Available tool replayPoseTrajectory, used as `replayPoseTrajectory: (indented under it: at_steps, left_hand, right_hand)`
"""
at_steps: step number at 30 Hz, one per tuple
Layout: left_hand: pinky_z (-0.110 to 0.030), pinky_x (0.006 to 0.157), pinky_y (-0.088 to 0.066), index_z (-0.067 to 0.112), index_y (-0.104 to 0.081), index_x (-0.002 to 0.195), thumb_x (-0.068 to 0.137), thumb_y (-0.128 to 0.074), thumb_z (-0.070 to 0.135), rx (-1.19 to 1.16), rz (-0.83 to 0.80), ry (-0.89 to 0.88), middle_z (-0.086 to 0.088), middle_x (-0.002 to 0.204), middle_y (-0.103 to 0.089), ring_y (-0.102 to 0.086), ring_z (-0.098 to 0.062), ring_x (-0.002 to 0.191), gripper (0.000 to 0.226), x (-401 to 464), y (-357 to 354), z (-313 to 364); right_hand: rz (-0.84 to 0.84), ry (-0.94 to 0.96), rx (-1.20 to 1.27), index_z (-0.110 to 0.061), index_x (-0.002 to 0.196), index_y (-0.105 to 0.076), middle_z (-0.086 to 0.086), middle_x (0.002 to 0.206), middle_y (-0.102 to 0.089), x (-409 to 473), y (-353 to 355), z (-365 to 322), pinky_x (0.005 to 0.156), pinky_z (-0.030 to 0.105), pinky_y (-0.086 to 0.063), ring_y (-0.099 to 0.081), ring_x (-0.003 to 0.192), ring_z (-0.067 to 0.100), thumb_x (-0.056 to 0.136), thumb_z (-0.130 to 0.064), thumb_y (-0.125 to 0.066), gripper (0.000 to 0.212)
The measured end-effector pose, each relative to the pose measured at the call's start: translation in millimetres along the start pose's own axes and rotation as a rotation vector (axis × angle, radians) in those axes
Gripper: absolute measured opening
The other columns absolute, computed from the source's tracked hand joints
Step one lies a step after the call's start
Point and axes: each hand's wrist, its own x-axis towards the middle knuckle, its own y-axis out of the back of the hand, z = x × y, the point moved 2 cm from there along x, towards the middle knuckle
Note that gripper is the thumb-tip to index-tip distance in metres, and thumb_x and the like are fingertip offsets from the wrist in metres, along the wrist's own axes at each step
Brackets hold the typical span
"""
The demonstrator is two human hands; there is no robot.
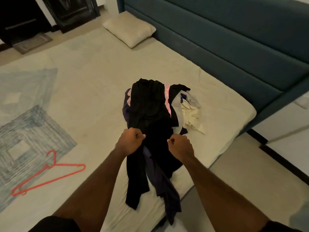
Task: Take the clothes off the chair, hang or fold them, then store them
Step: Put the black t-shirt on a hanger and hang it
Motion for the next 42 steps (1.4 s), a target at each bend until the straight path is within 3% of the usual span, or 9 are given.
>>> replayPoseTrajectory:
  at_steps: [6,10,19,23,27,29,34,37,42]
  left_hand:
    - [-0.034,0.062,-0.045,0.015,-0.063,0.069,0.098,-0.062,0.03,-0.058,-0.004,0.024,-0.002,0.066,-0.063,-0.061,-0.02,0.066,0.032,99,-20,27]
    - [-0.032,0.065,-0.047,0.021,-0.062,0.069,0.099,-0.062,0.029,-0.078,-0.032,0.02,0.0,0.069,-0.065,-0.063,-0.017,0.067,0.031,154,-35,39]
    - [-0.041,0.073,-0.054,0.023,-0.066,0.077,0.101,-0.06,0.029,-0.147,-0.144,0.055,-0.003,0.075,-0.068,-0.065,-0.02,0.067,0.025,231,-62,59]
    - [-0.049,0.073,-0.056,0.015,-0.068,0.08,0.101,-0.059,0.032,-0.153,-0.151,0.068,-0.012,0.08,-0.071,-0.068,-0.032,0.075,0.029,250,-70,58]
    - [-0.05,0.068,-0.054,0.007,-0.067,0.083,0.102,-0.057,0.032,-0.168,-0.14,0.068,-0.016,0.082,-0.071,-0.063,-0.027,0.065,0.033,261,-73,51]
    - [-0.044,0.063,-0.052,0.009,-0.067,0.082,0.102,-0.057,0.032,-0.184,-0.136,0.069,-0.015,0.079,-0.07,-0.057,-0.019,0.06,0.032,265,-73,46]
    - [-0.035,0.067,-0.05,0.014,-0.067,0.081,0.103,-0.056,0.029,-0.239,-0.155,0.075,-0.012,0.08,-0.07,-0.059,-0.024,0.064,0.028,266,-72,39]
    - [-0.033,0.066,-0.049,0.014,-0.067,0.083,0.103,-0.056,0.029,-0.262,-0.154,0.101,-0.007,0.078,-0.069,-0.058,-0.018,0.062,0.028,269,-70,37]
    - [-0.029,0.07,-0.048,0.018,-0.064,0.104,0.104,-0.051,0.038,-0.374,-0.203,0.216,-0.003,0.09,-0.065,-0.059,-0.012,0.073,0.024,278,-73,40]
  right_hand:
    - [-0.001,0.008,0.036,-0.016,0.074,-0.057,0.002,0.074,-0.059,128,9,35,0.065,0.033,-0.044,-0.063,0.079,0.026,0.098,-0.028,-0.058,0.027]
    - [-0.019,-0.01,0.031,-0.011,0.084,-0.066,0.012,0.095,-0.065,207,14,55,0.07,0.034,-0.046,-0.064,0.09,0.03,0.098,-0.021,-0.058,0.019]
    - [-0.026,-0.022,0.138,-0.011,0.121,-0.069,0.016,0.131,-0.057,339,4,67,0.106,0.042,-0.045,-0.054,0.124,0.032,0.092,-0.007,-0.051,0.034]
    - [0.037,-0.001,0.169,-0.013,0.136,-0.054,0.019,0.137,-0.05,377,10,42,0.105,0.043,-0.04,-0.049,0.129,0.037,0.098,-0.009,-0.053,0.039]
    - [-0.048,-0.201,0.26,-0.016,0.157,-0.023,0.026,0.152,-0.036,407,2,25,0.107,0.047,-0.041,-0.044,0.136,0.043,0.099,-0.031,-0.062,0.071]
    - [-0.006,-0.304,0.287,-0.009,0.152,-0.032,0.024,0.148,-0.045,417,-4,25,0.104,0.046,-0.045,-0.049,0.133,0.042,0.097,-0.032,-0.067,0.07]
    - [0.187,-0.33,0.179,-0.009,0.118,-0.067,0.016,0.122,-0.067,418,-6,33,0.086,0.043,-0.051,-0.062,0.116,0.036,0.099,-0.025,-0.064,0.025]
    - [0.278,-0.119,0.205,-0.012,0.09,-0.064,0.011,0.1,-0.069,409,-13,29,0.075,0.036,-0.044,-0.064,0.098,0.033,0.098,-0.018,-0.062,0.01]
    - [0.178,0.043,0.478,-0.014,0.086,-0.056,0.01,0.09,-0.063,383,-28,26,0.085,0.052,-0.05,-0.059,0.087,0.025,0.1,-0.012,-0.056,0.015]
